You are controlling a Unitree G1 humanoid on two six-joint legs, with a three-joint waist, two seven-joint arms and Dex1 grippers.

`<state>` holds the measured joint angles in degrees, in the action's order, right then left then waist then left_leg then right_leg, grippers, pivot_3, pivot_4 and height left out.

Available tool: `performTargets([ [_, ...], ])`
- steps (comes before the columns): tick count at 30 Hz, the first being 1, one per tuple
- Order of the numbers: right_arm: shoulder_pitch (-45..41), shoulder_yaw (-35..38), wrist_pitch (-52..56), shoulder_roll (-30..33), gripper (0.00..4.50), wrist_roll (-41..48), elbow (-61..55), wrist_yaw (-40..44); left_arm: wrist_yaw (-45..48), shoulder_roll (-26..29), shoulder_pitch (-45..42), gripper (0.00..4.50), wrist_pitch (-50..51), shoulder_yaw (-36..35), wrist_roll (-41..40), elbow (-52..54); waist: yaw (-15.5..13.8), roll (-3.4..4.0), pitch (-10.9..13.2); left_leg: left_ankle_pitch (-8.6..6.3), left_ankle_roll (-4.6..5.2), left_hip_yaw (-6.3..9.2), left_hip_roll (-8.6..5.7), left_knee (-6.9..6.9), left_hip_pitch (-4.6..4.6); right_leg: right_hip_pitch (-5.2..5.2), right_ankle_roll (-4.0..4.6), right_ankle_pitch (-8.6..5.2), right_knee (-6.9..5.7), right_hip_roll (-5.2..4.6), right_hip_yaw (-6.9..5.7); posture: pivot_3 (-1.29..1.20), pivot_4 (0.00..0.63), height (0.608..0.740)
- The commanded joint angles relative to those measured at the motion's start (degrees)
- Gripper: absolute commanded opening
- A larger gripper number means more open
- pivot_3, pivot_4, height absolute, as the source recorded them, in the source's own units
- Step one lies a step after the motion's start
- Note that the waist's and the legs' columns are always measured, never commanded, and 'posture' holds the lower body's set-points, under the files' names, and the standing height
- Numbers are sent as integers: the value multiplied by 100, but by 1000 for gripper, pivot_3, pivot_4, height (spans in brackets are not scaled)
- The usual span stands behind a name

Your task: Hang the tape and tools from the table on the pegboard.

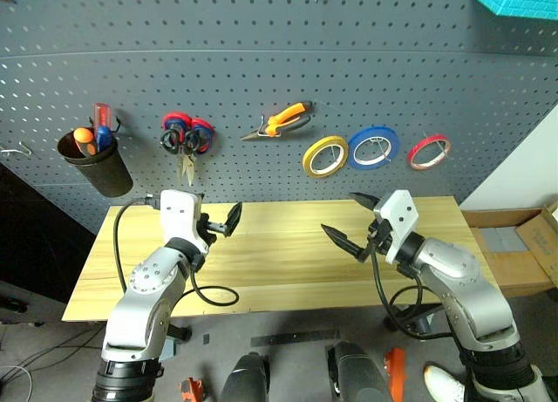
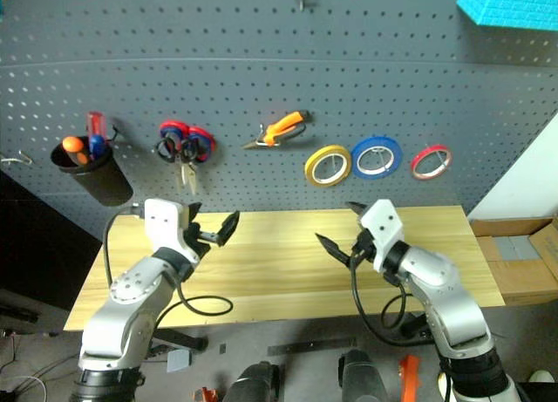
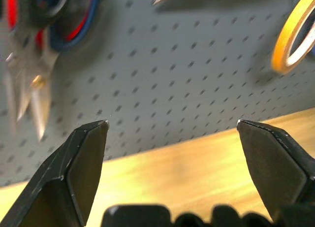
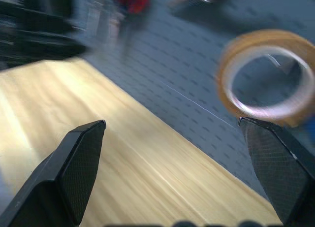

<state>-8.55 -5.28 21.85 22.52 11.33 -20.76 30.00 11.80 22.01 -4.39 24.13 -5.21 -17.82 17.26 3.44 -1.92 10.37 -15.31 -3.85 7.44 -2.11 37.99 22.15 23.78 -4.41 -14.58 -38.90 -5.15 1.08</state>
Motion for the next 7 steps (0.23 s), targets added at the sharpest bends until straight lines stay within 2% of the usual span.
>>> performTargets([
  [1, 307, 336, -725, -254, 4500, -327, 676, -580, -124, -197, 219, 4469, -361, -48, 277, -208, -9, 15, -105, 0, 0, -1, 0, -6, -25, -24, 0, -1, 7, 0, 1, -74, 66, 740],
  [4, 537, 566, -1012, -442, 4500, -407, 1306, -899, -248, -378, 396, 4469, -712, -145, 483, -482, -20, 30, -258, -3, 3, -3, 0, -12, -63, -65, -1, -1, 26, 0, 1, -63, 49, 740],
  [7, 592, 658, -1290, -407, 4500, -487, 1780, -926, -497, -448, 461, 4469, -997, -321, 734, -756, -22, 42, -278, -3, 4, -4, 1, -18, -117, -124, -2, -4, 34, 2, 1, -53, 34, 740],
])
